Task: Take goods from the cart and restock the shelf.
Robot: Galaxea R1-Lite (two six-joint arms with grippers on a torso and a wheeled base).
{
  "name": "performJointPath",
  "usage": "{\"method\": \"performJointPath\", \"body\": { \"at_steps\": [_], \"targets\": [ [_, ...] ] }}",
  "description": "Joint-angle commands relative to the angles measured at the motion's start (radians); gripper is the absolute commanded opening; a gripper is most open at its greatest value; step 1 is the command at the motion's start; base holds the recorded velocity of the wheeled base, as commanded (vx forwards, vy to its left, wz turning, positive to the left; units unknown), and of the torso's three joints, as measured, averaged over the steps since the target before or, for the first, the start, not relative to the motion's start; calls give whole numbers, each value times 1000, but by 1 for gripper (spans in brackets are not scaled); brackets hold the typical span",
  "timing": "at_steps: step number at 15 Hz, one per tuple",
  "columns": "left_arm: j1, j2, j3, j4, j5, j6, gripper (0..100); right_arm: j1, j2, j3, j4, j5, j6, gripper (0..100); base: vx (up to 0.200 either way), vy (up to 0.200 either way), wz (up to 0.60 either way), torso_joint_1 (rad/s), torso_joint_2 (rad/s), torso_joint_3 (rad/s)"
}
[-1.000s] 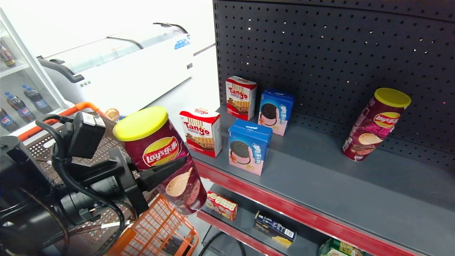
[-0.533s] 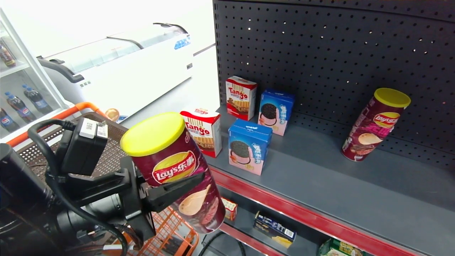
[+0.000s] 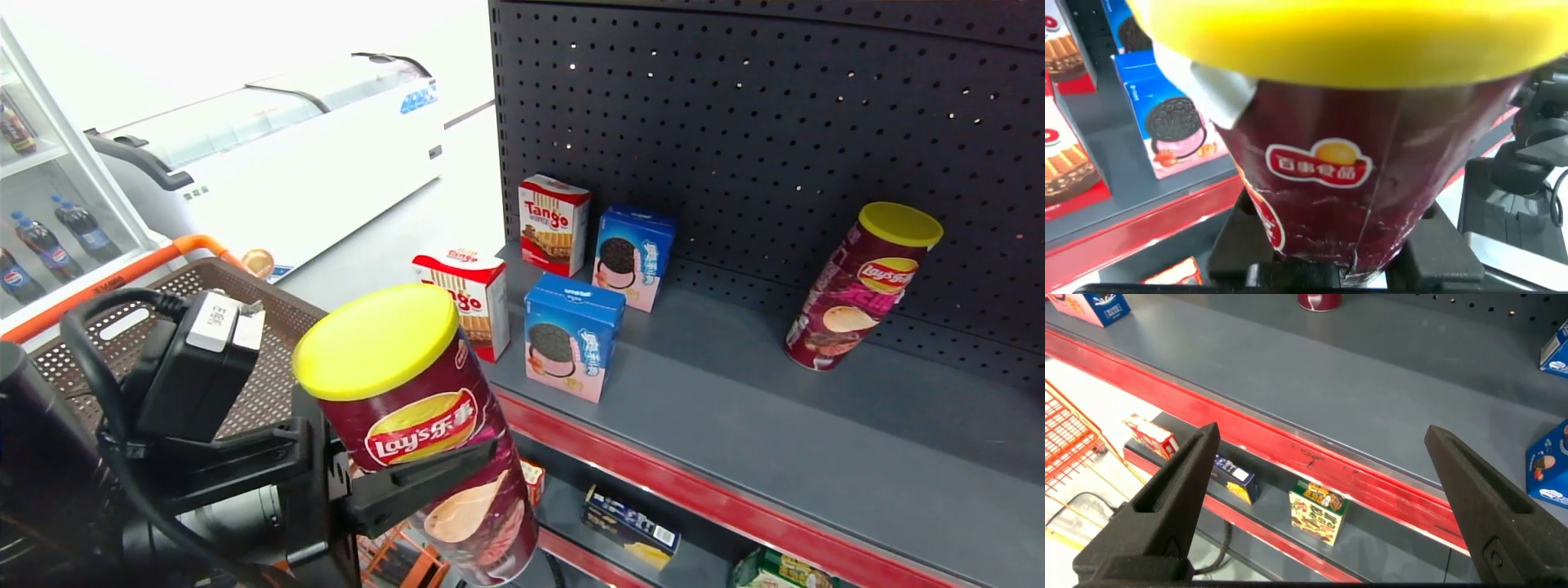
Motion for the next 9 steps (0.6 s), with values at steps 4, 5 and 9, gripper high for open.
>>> {"method": "performJointPath", "body": {
  "at_steps": [4, 5, 9],
  "targets": [
    [-26, -29, 8, 54, -11, 6, 0, 0, 1, 0, 0, 1, 0, 100, 0, 0, 0, 0, 0, 0],
    [-34, -36, 8, 54, -14, 6, 0, 0, 1, 0, 0, 1, 0, 100, 0, 0, 0, 0, 0, 0],
    [-37, -36, 11, 54, -14, 6, 0, 0, 1, 0, 0, -1, -2, 100, 0, 0, 0, 0, 0, 0]
  ]
}}
